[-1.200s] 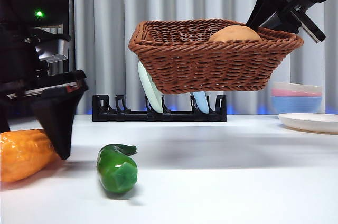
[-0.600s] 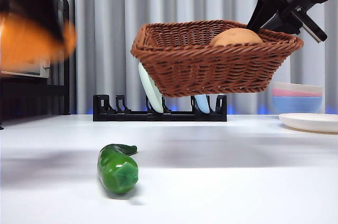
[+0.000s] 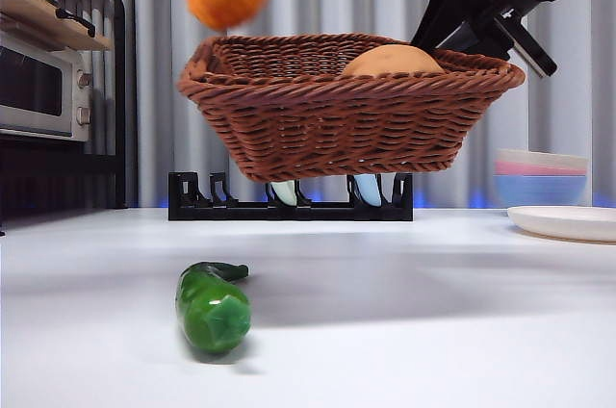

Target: Pick up the basket,pick up the corn from the table,pick up the potato from the table,pick up the cucumber from the table,put all items into the basket

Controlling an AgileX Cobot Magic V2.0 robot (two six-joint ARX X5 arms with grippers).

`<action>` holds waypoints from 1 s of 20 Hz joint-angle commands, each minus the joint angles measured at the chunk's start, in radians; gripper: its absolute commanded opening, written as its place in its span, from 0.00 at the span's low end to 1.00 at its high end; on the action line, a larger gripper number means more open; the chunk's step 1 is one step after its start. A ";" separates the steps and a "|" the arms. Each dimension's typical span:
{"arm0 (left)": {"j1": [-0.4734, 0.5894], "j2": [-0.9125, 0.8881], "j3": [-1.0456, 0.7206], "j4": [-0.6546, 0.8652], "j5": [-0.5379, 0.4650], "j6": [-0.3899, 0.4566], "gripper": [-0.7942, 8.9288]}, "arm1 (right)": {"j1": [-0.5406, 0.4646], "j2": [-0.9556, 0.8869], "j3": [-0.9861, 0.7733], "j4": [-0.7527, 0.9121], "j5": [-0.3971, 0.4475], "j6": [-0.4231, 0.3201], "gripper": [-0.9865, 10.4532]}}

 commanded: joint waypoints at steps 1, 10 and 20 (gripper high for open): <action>-0.007 0.069 0.009 0.021 -0.007 0.018 0.07 | 0.003 0.002 0.010 0.014 -0.007 0.022 0.07; -0.060 0.135 0.012 0.008 -0.074 0.048 0.61 | 0.003 0.002 0.010 0.013 -0.005 0.029 0.07; -0.104 -0.091 0.271 -0.467 -0.079 0.114 0.60 | -0.084 0.003 0.010 0.023 0.043 0.016 0.07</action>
